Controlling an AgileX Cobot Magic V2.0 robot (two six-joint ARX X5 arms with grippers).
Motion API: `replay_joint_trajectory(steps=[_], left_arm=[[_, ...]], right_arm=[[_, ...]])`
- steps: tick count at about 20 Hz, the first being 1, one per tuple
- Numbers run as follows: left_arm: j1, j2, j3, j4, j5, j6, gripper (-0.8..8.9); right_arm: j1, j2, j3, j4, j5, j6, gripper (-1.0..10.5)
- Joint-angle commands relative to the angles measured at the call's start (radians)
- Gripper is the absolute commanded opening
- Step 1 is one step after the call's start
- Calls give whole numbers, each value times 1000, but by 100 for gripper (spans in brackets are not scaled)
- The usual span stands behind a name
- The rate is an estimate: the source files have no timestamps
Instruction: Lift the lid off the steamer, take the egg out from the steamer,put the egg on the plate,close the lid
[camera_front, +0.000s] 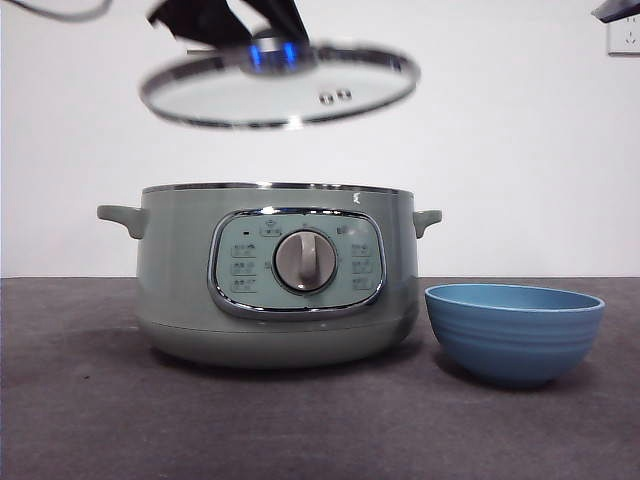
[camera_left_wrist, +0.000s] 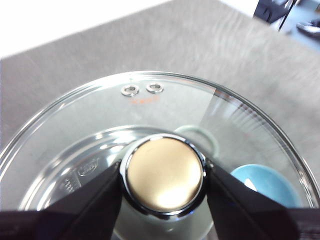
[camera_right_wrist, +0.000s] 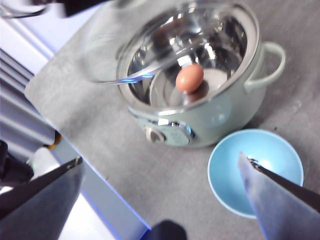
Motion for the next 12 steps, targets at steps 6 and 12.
replay_joint_trajectory(steps=[6,12], left_arm=[[3,-370,22,-184,-75,-18,-8],[3,-588,22,-372,-179,-18,-8]], right_arm=[[31,62,5,156,11,146,535],[212,245,101,205,206,185,534]])
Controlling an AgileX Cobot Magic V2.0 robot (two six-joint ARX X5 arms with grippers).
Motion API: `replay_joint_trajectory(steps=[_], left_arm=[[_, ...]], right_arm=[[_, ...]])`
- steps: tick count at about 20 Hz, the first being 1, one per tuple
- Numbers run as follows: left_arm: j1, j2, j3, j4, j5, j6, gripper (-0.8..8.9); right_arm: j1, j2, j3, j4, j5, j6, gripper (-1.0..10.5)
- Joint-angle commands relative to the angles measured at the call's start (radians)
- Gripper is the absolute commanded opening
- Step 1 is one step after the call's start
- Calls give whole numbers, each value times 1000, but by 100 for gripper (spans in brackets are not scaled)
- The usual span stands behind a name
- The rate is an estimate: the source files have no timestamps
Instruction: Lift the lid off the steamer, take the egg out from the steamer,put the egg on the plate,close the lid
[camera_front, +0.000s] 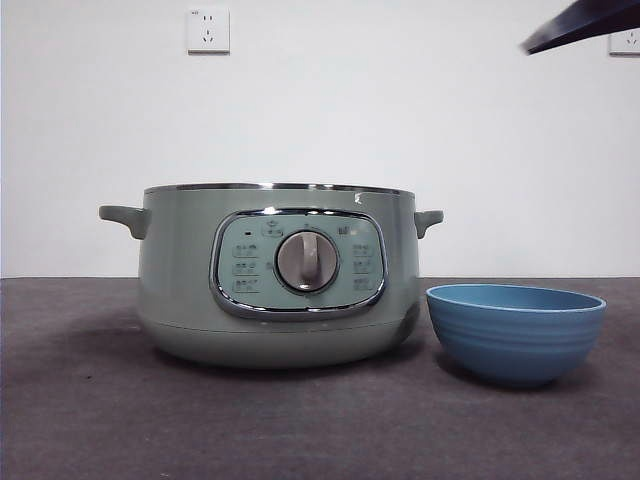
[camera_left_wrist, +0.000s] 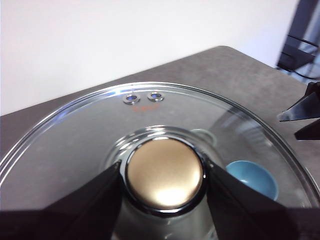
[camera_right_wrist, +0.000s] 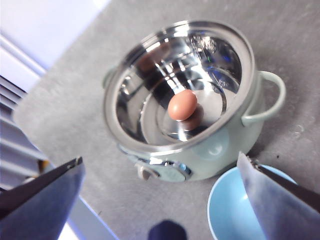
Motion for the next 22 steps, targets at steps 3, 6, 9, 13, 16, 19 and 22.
replay_joint_trajectory(steps=[3,6,9,13,16,19,22], left_arm=[[1,-131,15,-56,-49,-6,-8],[2,-192,15,-122,-82,-6,-8],[1,-230,15,-163,-82,-5,-8],[1,-236,15,-203,-81,-1,-8],[1,-236,15,-212,-81,6,-8],[1,-236,15,-214,-81,22,-8],[1,-236,15,-214,-80,30,-8]], right_arm=[[150,193,148,-3,160,25,532],[243,356,275,-26,269,25,531],[311,540,429,-79,370,21,531],[357,731,568,-111,439,21,531],[365,816,597,-105,465,21,527],[365,864,597,-95,465,31,527],[365,895,597,-72,461,42,527]])
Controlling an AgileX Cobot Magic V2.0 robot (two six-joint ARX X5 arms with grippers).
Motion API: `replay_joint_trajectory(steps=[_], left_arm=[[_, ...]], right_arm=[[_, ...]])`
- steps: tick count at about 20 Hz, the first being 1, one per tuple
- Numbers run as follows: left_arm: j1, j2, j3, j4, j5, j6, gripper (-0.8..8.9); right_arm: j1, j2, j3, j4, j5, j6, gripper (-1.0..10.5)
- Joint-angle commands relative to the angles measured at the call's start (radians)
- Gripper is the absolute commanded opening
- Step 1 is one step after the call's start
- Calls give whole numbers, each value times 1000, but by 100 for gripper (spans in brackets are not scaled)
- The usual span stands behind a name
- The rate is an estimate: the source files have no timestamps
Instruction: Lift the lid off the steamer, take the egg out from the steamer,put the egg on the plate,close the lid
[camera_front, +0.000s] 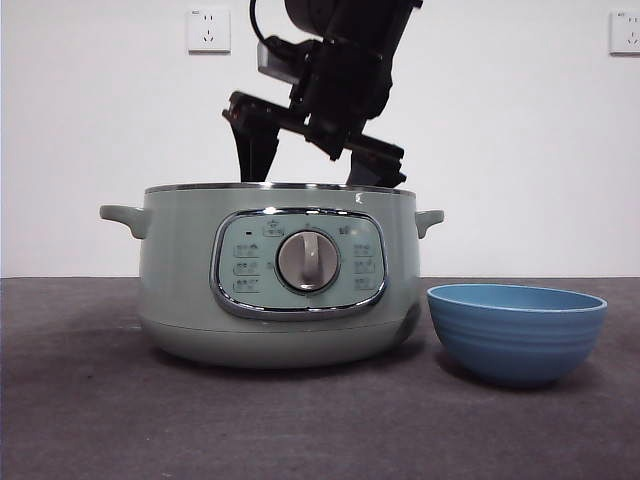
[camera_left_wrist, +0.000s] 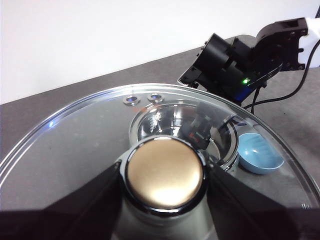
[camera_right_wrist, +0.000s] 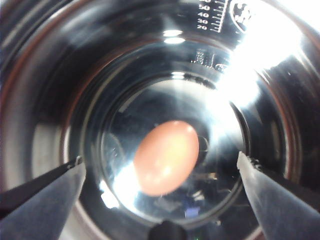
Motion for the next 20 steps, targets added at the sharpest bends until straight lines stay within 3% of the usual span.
replay_joint_trajectory(steps=[1,20], left_arm=[[1,-10,15,47,-1,20,-8],[1,-10,15,39,0,35,-8]], right_arm=[[4,33,3,22,2,22,527],[8,107,3,47,0,53,428]])
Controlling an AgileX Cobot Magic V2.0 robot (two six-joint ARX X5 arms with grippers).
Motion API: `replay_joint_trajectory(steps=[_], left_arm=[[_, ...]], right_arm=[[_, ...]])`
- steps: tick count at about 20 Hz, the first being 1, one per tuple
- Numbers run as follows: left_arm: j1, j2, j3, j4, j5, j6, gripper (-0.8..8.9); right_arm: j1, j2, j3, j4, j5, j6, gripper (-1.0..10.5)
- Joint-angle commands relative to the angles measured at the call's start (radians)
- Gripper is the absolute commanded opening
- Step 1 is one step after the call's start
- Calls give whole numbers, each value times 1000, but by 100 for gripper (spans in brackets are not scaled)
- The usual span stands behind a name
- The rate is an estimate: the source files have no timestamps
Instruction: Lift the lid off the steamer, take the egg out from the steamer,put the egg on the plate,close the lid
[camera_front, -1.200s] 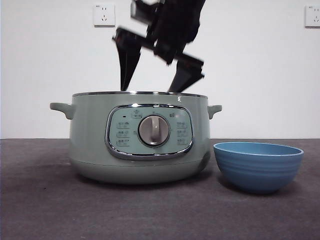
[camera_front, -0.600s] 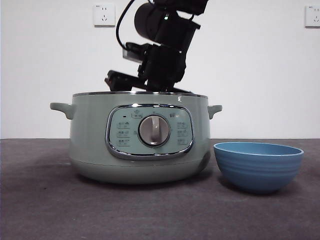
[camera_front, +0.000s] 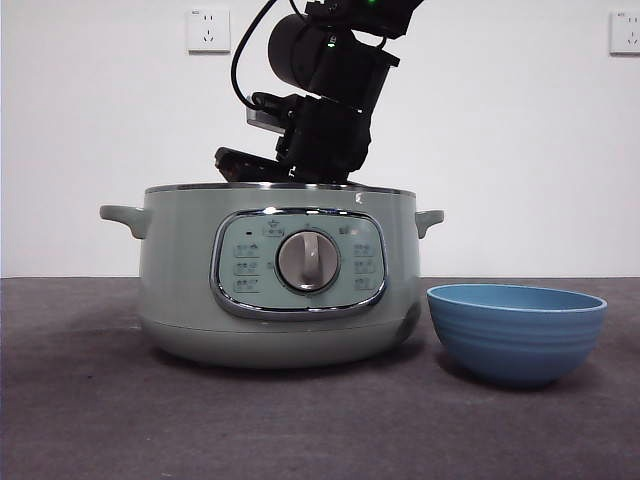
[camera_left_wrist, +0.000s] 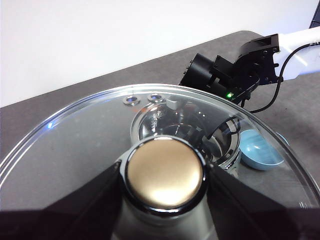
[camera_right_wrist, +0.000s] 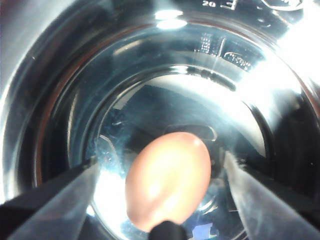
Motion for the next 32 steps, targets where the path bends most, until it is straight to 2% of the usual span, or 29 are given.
replay_joint_trajectory(steps=[1,7,10,12,16,20,26,30,32], left_arm=[[1,-10,15,44,0,10,-8],[1,-10,15,43,0,11,-8],[1,-10,15,42,0,11,-8],[1,-10,15,39,0,10,-8],[1,-10,15,25,0,11,-8],[1,-10,15,26,2,10,-9],[1,-10,15,62,3,9,-9],[1,-7,15,62,4,10,-8],[1,-7,15,63,5,10,-8]], right_arm=[[2,13,0,1,-2,20,428],[2,42,0,-10,-5,37,400],[2,42,0,2,-3,40,311],[2,42,0,6,3,47,302],[2,42,0,16,0,46,-11],[2,11,0,39,-5,31,-16],[2,-311,0,0,6,-13,-16],[-16,-568,0,-243,138,-98,-17],[-51,-625,-2,-348,137,-114,-17]])
